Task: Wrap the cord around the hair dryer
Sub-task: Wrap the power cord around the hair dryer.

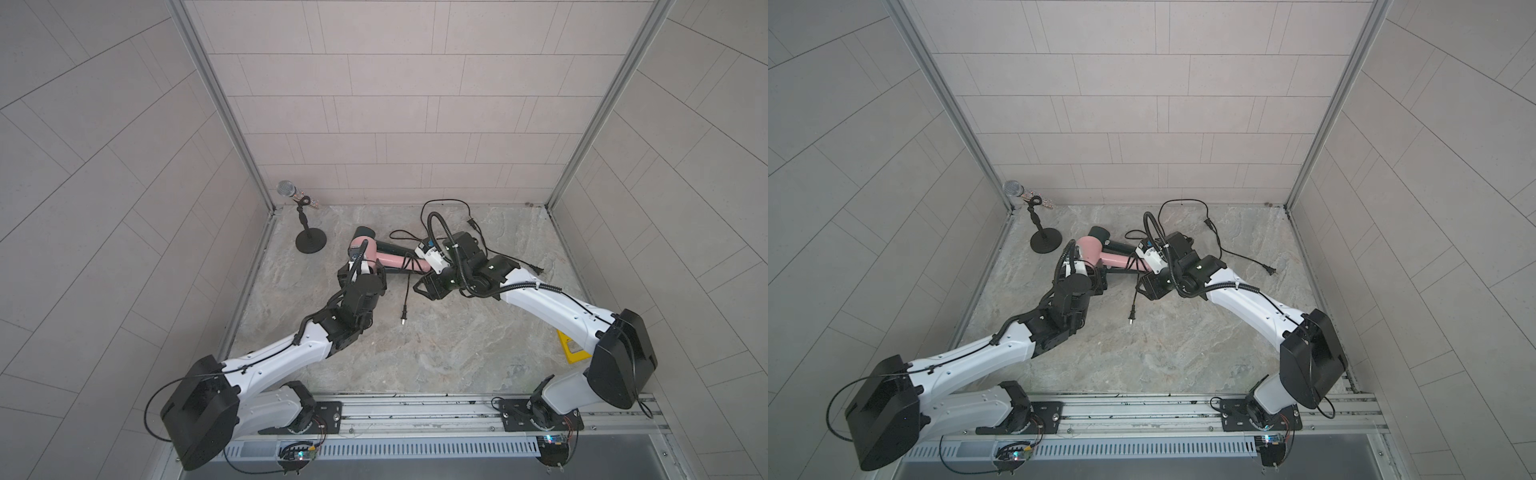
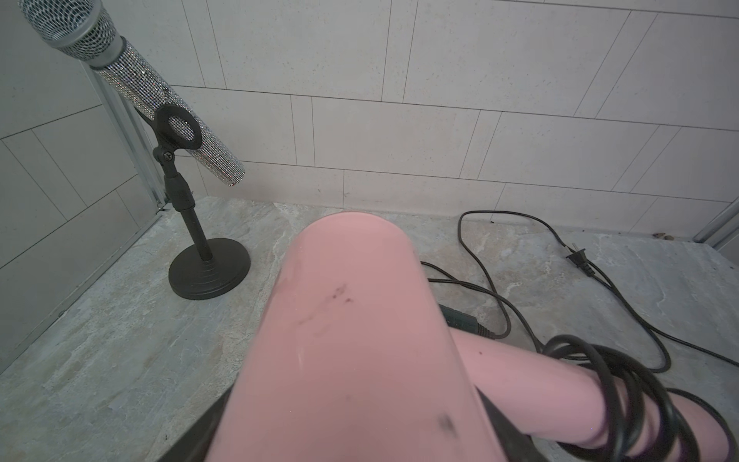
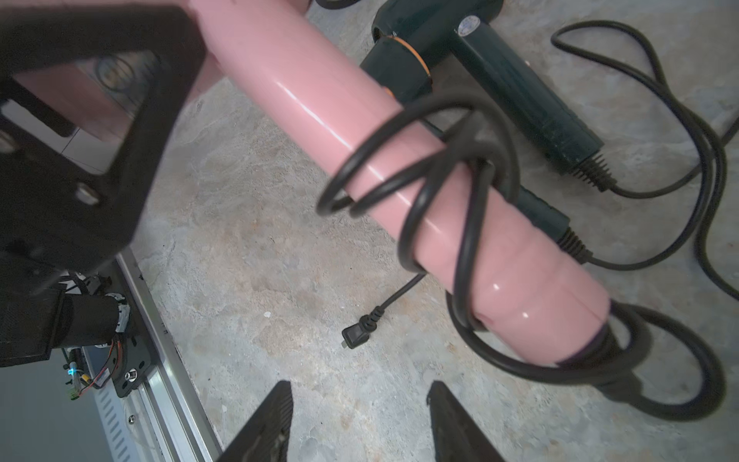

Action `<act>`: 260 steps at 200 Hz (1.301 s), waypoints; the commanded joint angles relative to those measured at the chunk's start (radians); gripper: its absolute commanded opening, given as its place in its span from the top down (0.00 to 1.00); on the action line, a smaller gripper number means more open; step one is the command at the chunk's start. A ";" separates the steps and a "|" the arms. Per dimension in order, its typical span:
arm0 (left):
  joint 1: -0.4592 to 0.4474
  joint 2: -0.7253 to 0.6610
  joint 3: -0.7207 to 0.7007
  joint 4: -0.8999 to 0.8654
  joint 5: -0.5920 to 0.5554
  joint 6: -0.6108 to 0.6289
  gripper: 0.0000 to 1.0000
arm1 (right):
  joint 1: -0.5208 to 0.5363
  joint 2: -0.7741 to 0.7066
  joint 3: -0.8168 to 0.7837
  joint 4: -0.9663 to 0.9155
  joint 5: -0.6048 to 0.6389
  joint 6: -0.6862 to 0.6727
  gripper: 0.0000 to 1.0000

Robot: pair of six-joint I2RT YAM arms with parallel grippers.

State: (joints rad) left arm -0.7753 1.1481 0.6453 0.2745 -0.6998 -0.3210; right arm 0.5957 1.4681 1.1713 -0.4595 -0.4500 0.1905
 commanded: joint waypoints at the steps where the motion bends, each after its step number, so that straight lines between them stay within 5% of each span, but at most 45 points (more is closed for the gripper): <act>1: 0.001 -0.060 0.047 0.043 -0.001 -0.005 1.00 | -0.051 -0.103 -0.045 -0.019 -0.016 -0.008 0.45; 59: 0.005 -0.060 0.062 0.023 -0.019 -0.034 1.00 | -0.117 -0.273 -0.360 0.151 0.083 0.164 0.59; 107: 0.012 -0.038 0.068 0.024 -0.015 -0.069 1.00 | -0.093 -0.264 -0.665 0.671 0.102 0.256 0.43; 173: 0.035 -0.048 0.081 -0.029 0.027 -0.095 1.00 | -0.198 -0.136 -0.626 0.789 -0.004 0.282 0.39; 218: 0.117 -0.054 0.135 -0.183 0.157 -0.205 1.00 | -0.273 -0.165 -0.466 0.442 0.079 0.095 0.45; 260: 0.213 -0.081 0.188 -0.269 0.365 -0.279 1.00 | -0.341 -0.110 -0.368 0.414 -0.105 0.021 0.45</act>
State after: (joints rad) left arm -0.5995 1.1103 0.7525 0.0307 -0.4637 -0.5228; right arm 0.2722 1.3376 0.7689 0.0257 -0.4454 0.2947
